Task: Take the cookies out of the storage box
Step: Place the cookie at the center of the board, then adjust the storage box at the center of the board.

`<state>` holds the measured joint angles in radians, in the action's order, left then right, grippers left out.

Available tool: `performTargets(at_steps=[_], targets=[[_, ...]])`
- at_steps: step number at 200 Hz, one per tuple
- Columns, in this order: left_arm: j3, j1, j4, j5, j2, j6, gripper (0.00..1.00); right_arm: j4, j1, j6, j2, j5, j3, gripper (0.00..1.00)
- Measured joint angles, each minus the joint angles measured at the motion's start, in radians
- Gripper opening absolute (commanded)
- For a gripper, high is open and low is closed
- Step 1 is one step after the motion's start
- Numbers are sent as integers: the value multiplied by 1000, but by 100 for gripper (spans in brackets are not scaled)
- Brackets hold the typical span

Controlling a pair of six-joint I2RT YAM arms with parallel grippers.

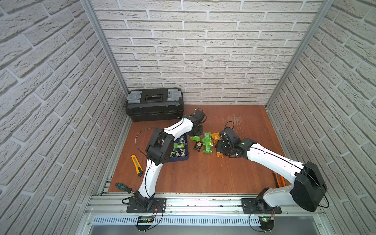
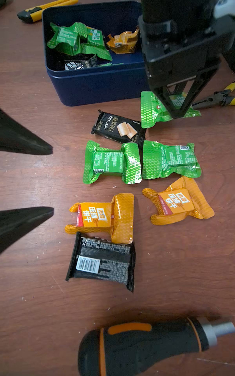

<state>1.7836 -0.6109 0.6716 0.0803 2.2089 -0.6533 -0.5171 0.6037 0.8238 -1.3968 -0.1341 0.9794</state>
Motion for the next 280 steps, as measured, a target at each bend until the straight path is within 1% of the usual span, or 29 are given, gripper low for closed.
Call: performTargets(at_steps=[36,65,81,97,106,160,185,207,227,240,254,280], targets=[[50,0,-10,-18,39,5,36,0,-2,0,0,0,0,47],[50,0,-13,-39,39,3,41,0,-5,0,0,0,0,47],[50,0,-13,-50,39,1,45,0,-5,0,0,0,0,47],[50,0,-13,-63,39,-2,56,0,-5,0,0,0,0,47],[50,0,-13,-71,39,-6,59,0,-5,0,-1,0,0,47],[41,23,-19,-96,24,-22,61,-10,-5,-12,-14,1,37,47],[-22,53,-37,-83,-83,-34,62,-17,-1,-28,-50,11,95,46],[-99,93,-61,-67,-252,-50,58,-22,14,-42,-105,24,155,46],[-192,148,-89,-57,-422,-58,57,-50,59,-70,-189,28,250,46],[-272,197,-102,-50,-519,-59,56,-61,99,-91,-253,35,325,46],[-381,270,-104,-43,-610,-66,56,-64,142,-109,-319,45,402,46],[-554,410,-76,-35,-701,-64,57,-61,197,-126,-423,82,508,45]])
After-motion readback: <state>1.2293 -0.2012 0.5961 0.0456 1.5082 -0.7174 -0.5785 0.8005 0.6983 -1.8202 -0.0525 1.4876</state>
